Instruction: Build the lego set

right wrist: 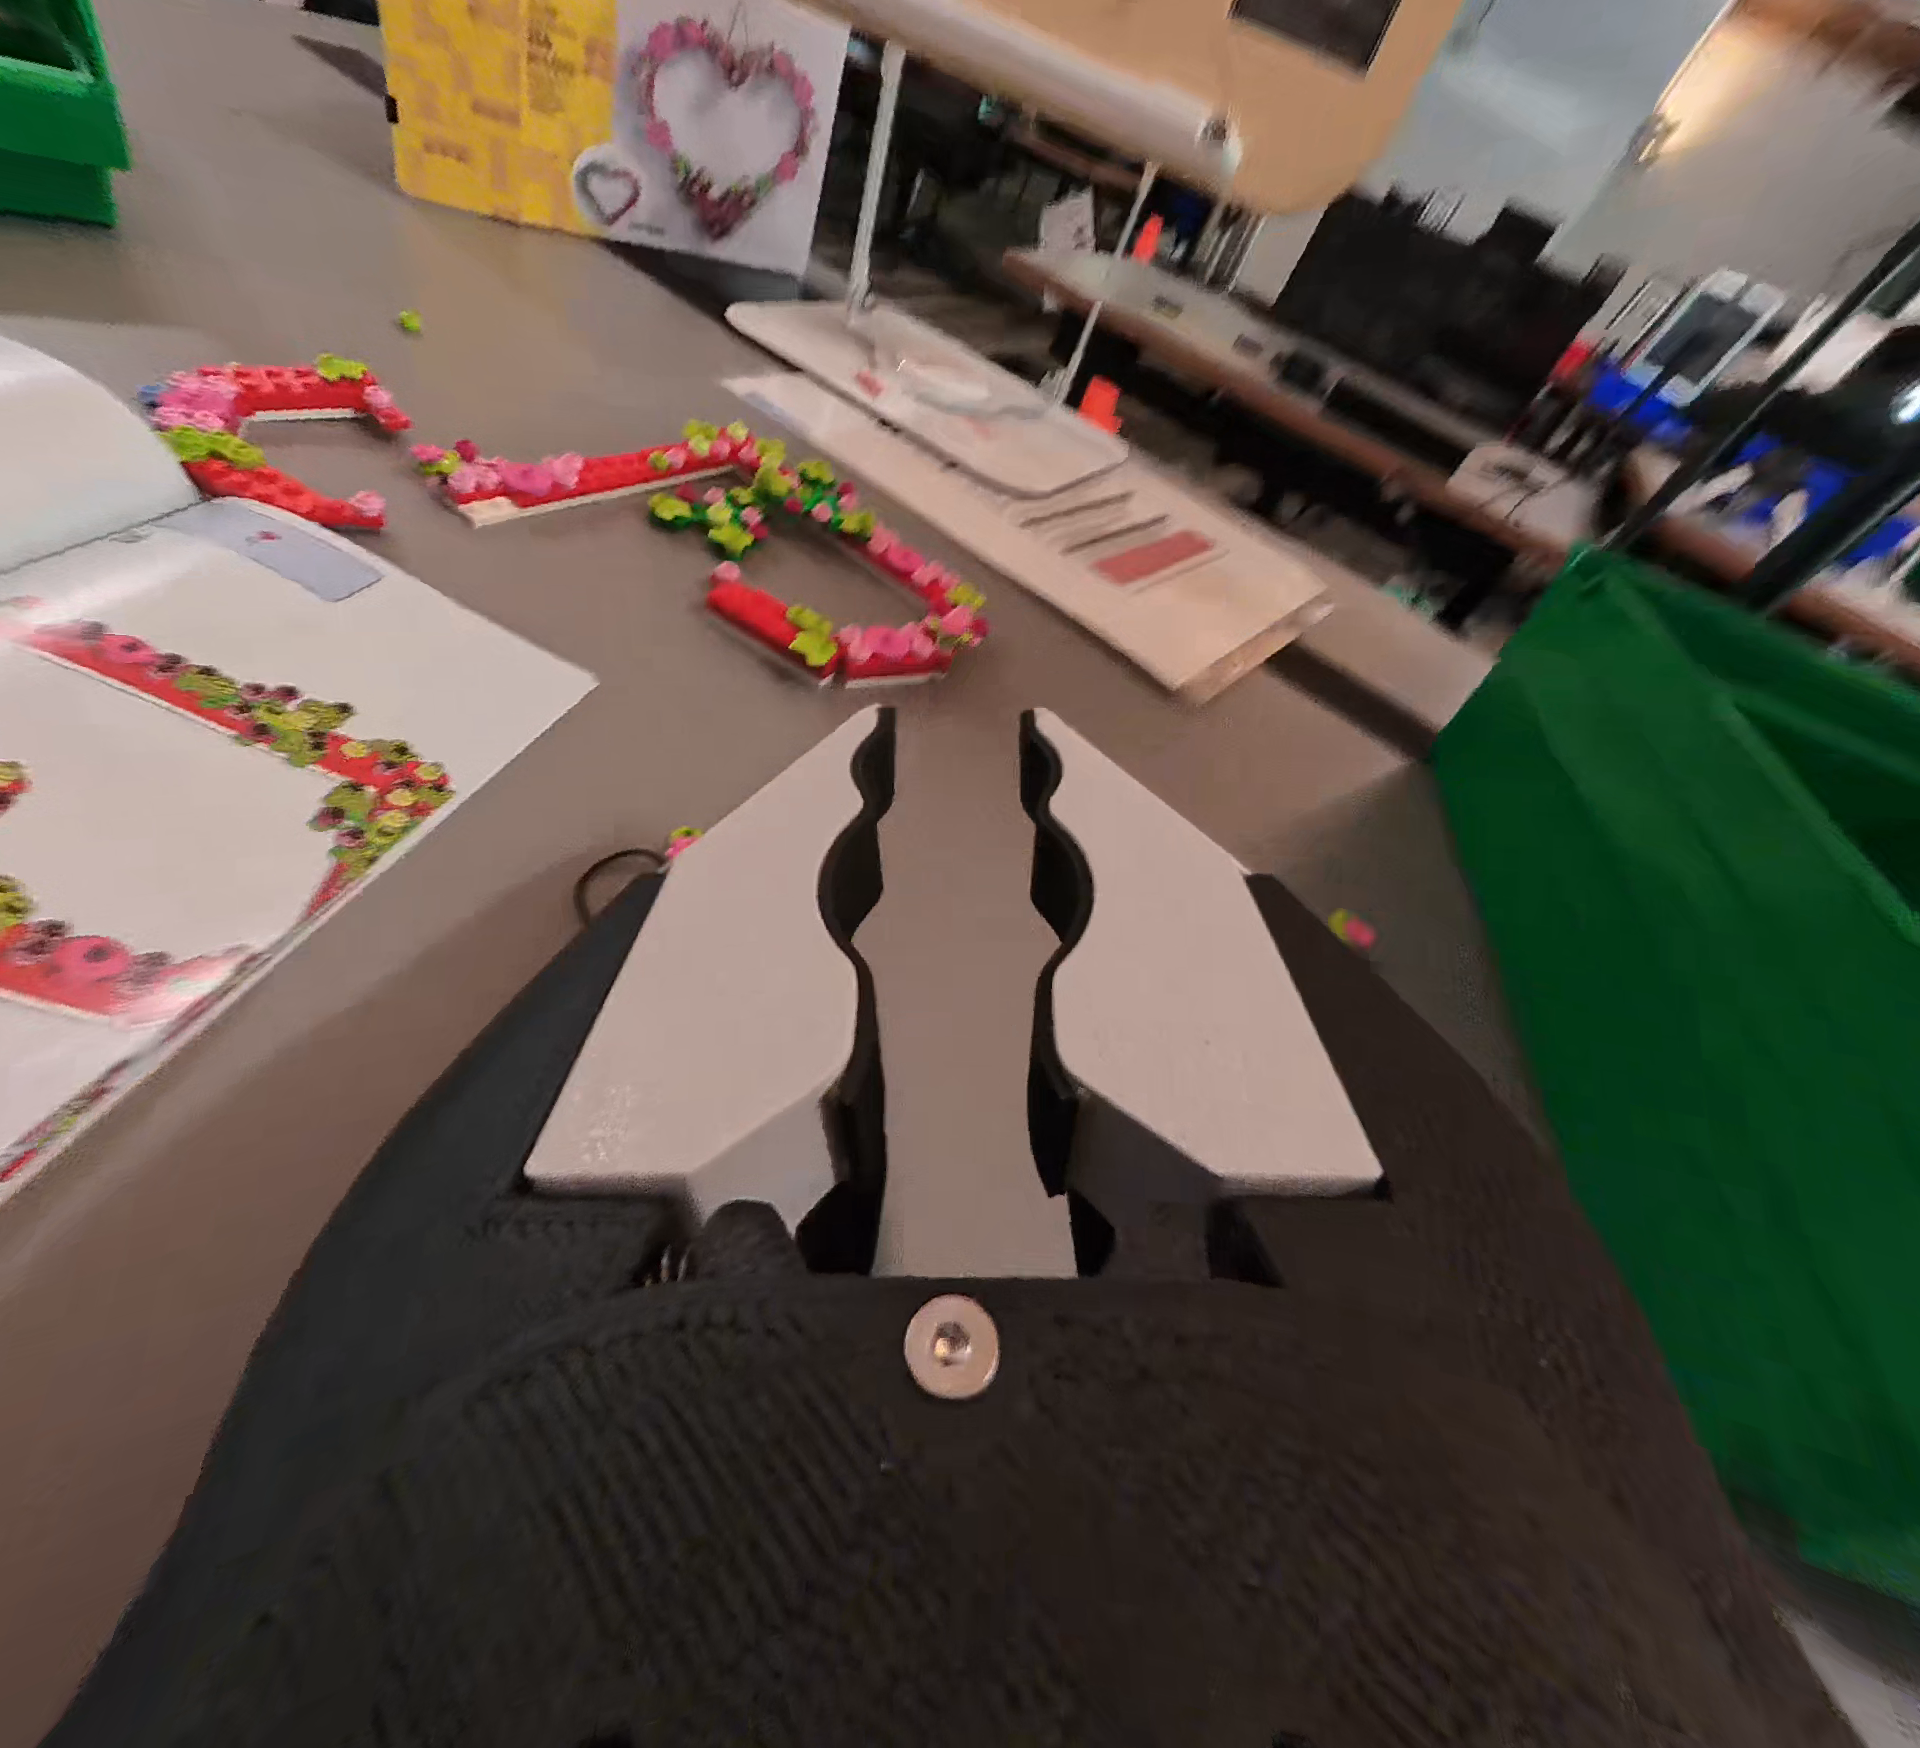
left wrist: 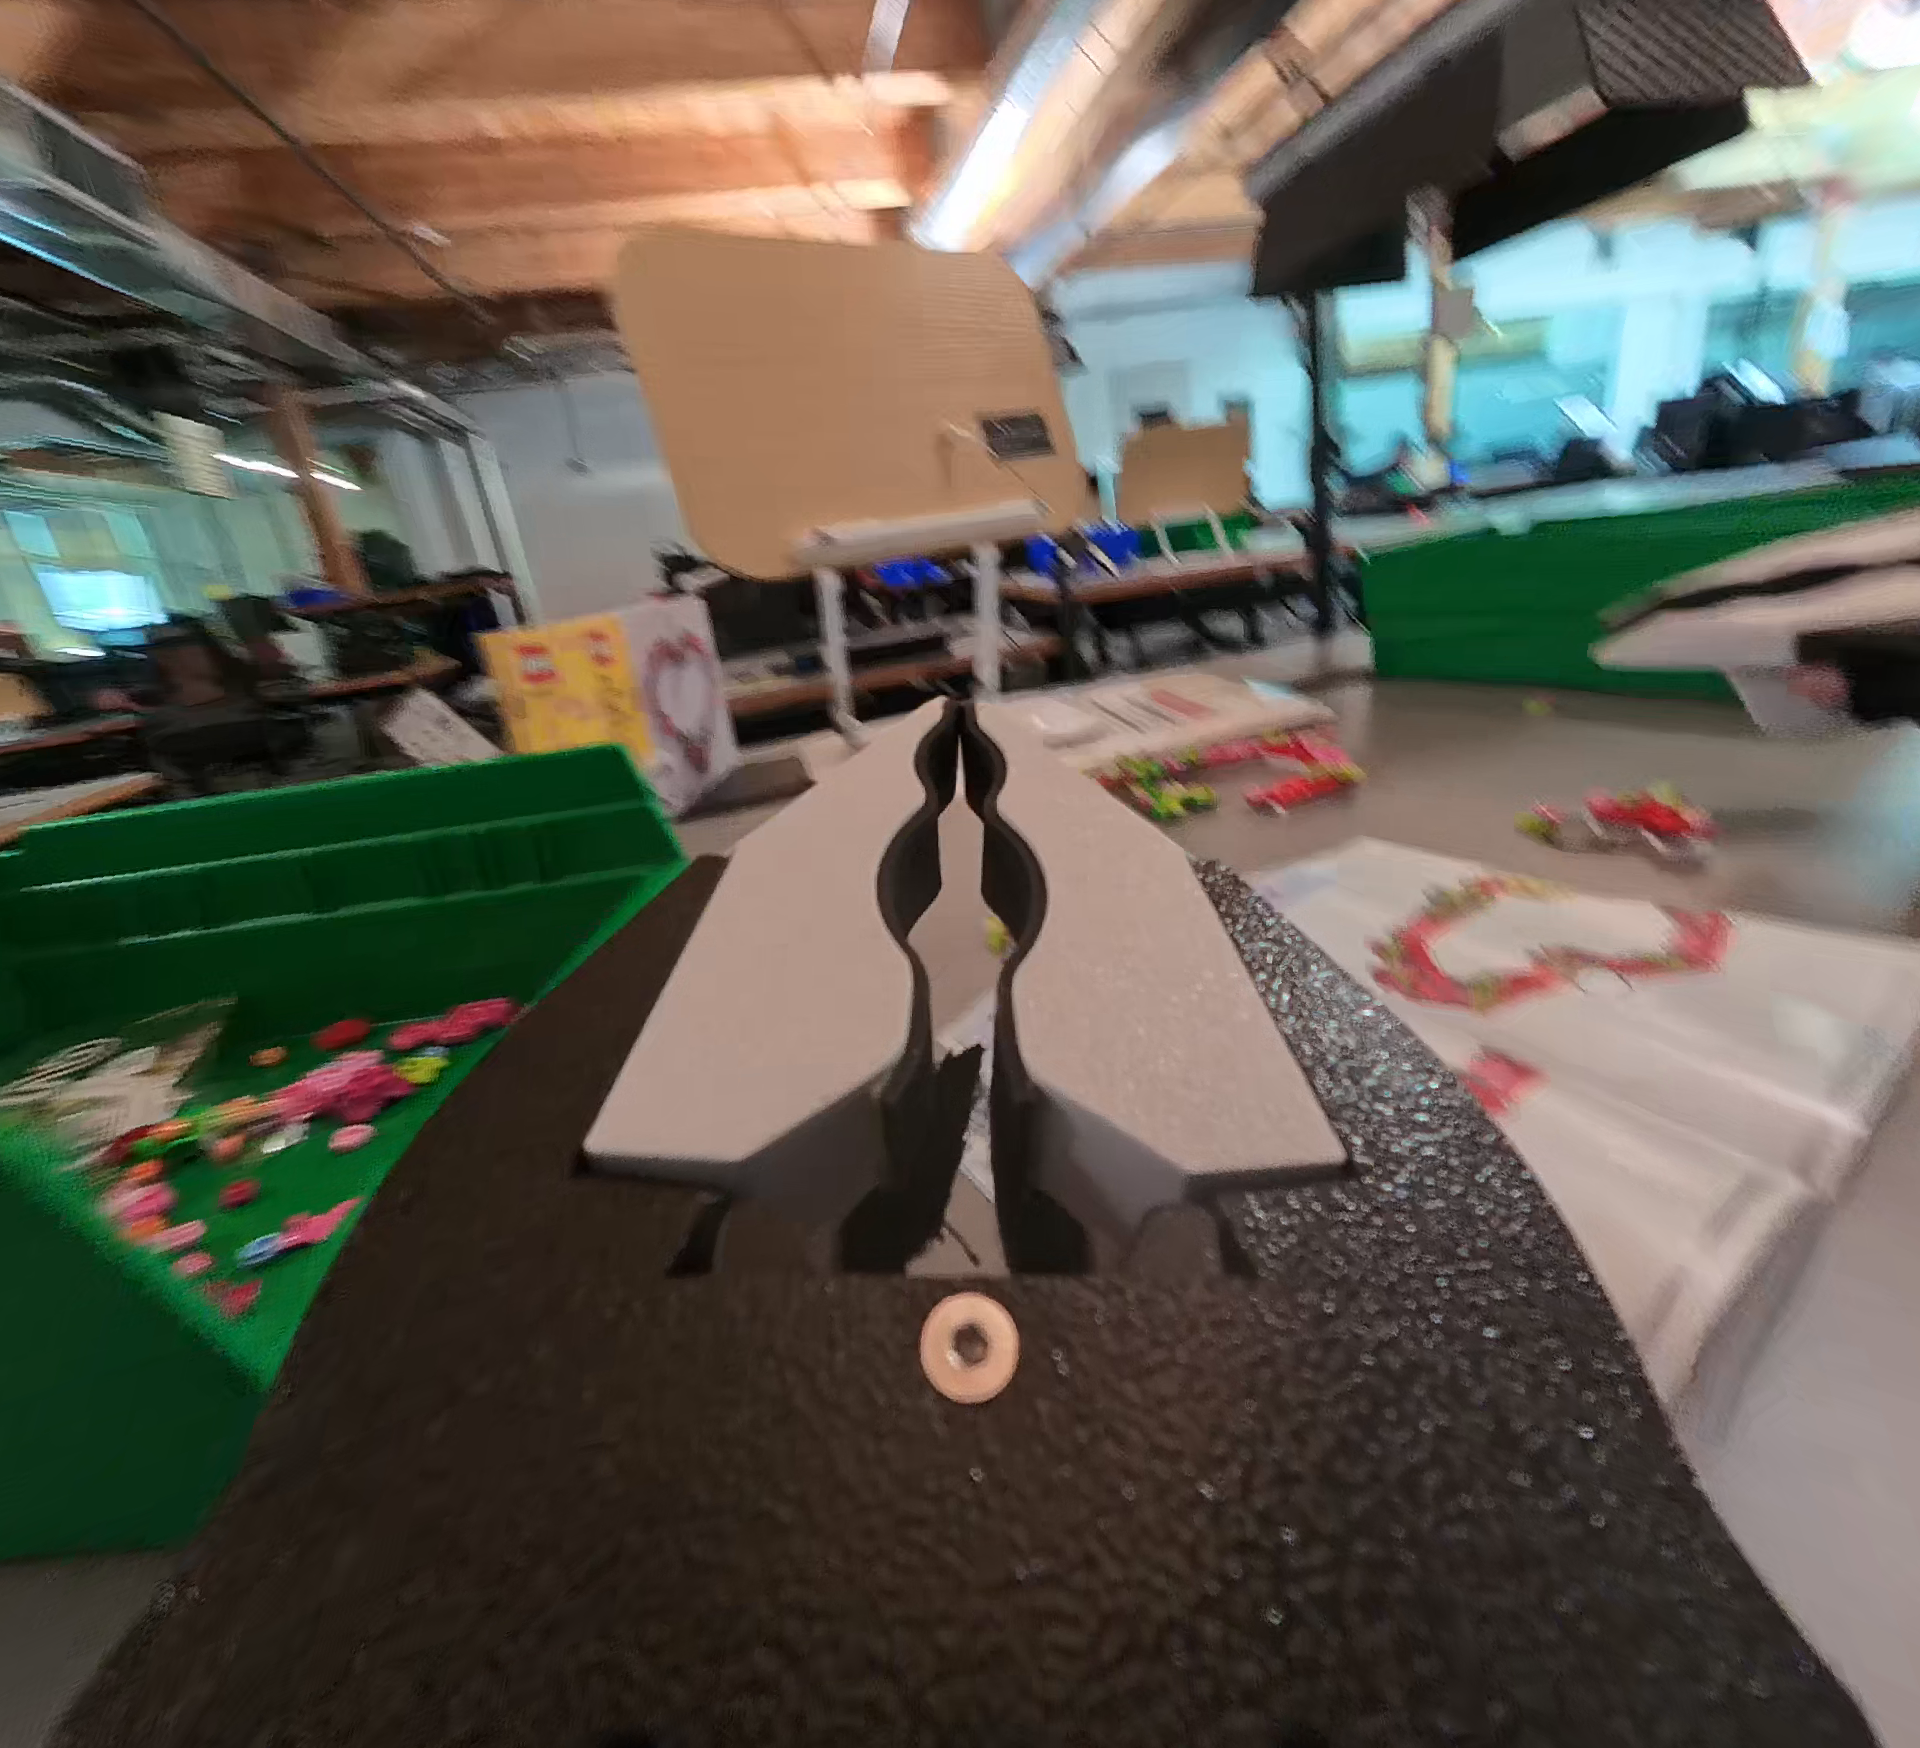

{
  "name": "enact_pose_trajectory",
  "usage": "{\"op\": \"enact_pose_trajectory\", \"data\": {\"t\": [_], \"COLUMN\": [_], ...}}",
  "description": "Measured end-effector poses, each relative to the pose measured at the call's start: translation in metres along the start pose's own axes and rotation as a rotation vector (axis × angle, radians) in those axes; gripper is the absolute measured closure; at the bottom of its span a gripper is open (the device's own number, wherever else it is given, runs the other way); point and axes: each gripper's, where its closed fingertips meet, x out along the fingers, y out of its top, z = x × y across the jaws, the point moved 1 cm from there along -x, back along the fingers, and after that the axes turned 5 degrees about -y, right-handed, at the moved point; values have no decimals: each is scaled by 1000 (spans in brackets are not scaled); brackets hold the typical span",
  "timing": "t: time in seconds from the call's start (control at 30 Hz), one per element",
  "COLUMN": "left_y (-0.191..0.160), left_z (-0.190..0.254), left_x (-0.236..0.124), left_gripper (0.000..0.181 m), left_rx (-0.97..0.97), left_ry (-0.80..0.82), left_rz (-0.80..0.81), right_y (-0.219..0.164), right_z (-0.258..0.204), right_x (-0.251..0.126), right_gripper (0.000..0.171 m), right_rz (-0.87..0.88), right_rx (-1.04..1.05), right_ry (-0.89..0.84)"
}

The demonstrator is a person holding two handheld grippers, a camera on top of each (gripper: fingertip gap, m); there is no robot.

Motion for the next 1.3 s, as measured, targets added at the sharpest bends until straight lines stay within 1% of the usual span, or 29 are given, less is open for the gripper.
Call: {"op": "enact_pose_trajectory", "data": {"t": [0.03,0.13,0.27,0.4,0.53,0.6,0.7,0.83,0.97,1.03,1.13,1.3], "left_y": [-6,-31,-52,-64,-101,-112,-113,-110,-107,-106,-103,-73], "left_z": [8,38,81,112,129,134,136,138,137,138,134,119], "left_x": [3,15,26,46,49,46,41,28,15,10,9,12], "left_gripper": [181,181,181,181,181,181,181,181,181,181,181,181], "left_rx": [-2,-40,-67,31,144,173,171,112,77,57,56,109], "left_ry": [-47,-217,-389,-476,-513,-524,-534,-572,-577,-576,-534,-468], "left_rz": [-43,-238,-434,-593,-847,-899,-922,-963,-977,-974,-931,-769], "right_y": [-4,-12,-24,-32,-42,-43,-46,-50,-50,-50,-51,-49], "right_z": [-1,-11,-27,-37,-41,-45,-48,-51,-53,-53,-54,-56], "right_x": [0,0,-1,-3,-4,-6,-8,-11,-13,-13,-12,-8], "right_gripper": [148,147,134,127,129,133,140,147,155,155,155,157], "right_rz": [-35,-134,-280,-372,-439,-455,-484,-510,-516,-518,-517,-505], "right_rx": [36,128,231,245,183,171,169,168,162,153,148,101], "right_ry": [22,136,272,310,291,308,337,363,381,378,385,464]}}
